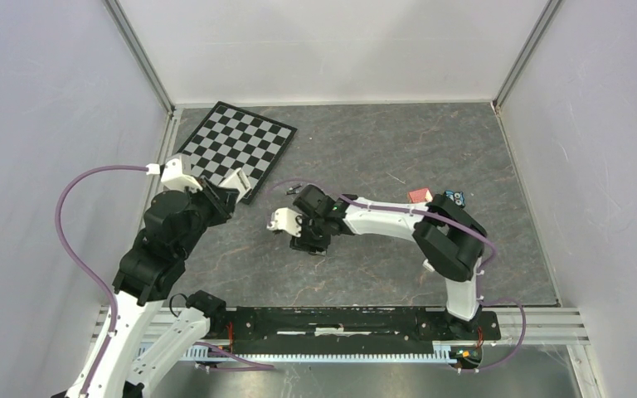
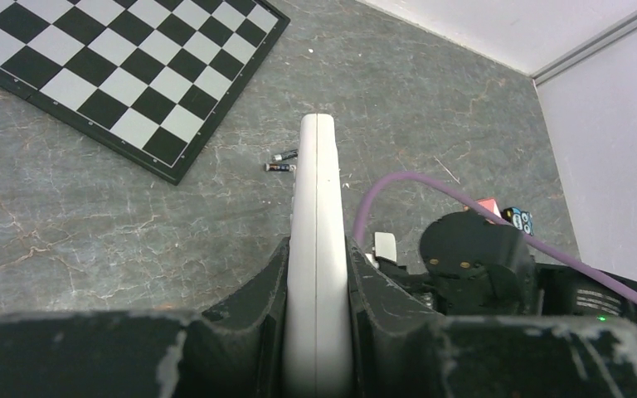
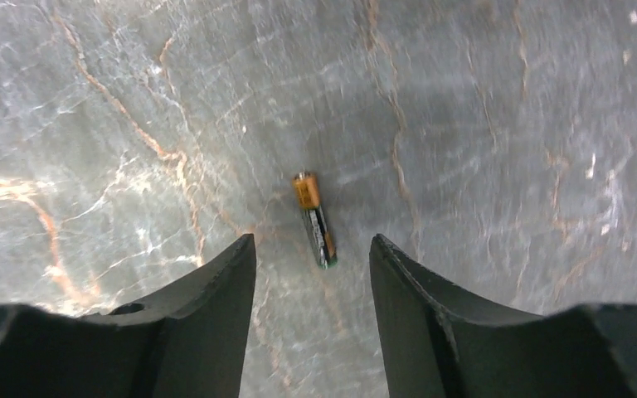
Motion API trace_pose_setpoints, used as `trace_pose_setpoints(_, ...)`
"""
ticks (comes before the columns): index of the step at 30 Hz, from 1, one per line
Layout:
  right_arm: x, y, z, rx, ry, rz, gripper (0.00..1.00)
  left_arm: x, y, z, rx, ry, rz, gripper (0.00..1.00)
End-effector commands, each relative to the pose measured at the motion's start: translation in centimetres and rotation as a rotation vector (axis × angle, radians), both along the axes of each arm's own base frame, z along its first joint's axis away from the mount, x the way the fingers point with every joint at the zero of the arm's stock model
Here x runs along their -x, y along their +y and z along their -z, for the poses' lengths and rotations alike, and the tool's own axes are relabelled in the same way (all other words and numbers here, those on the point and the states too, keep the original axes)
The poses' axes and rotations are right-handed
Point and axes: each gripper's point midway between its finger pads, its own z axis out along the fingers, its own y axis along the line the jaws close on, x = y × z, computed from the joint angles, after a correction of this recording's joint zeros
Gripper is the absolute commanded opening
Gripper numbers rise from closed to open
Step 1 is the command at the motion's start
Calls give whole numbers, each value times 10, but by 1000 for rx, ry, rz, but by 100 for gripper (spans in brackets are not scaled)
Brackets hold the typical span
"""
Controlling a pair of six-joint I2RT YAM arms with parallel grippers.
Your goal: Load the batteries into the remote control
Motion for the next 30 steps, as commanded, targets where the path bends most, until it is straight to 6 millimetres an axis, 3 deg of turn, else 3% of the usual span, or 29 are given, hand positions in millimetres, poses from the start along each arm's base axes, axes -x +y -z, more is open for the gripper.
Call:
trace_pose_setpoints(1,-1,17,-57,-238,39,237,58,-4,-6,-26,1,-91,42,2)
trace_pose_setpoints(5,-13,10,-77,-348,103,637,59,-2,-7,-20,-25,-87,60,2)
trace_pose_setpoints(7,-20,-10,-69,-324,129,930,56,-2,-2,-12,-49,-78,46,2)
trace_pose_setpoints(11,-4,-27,-45,-311,224,1263,40,2,9,8,-78,-54,1,2)
trace_pose_setpoints(13,6,-26,-42,-319,237,1370,38,6,13,15,-84,-50,-9,2)
trace_pose_setpoints(16,14,-18,-41,-358,228,1488,45,12,18,23,-99,-49,-17,2)
trace_pose_setpoints(24,16,-2,-9,-298,311,1775,51,17,34,40,-187,-43,-50,2)
trace_pose_setpoints(30,9,2,-6,-357,332,1883,51,16,35,44,-192,-54,-53,2)
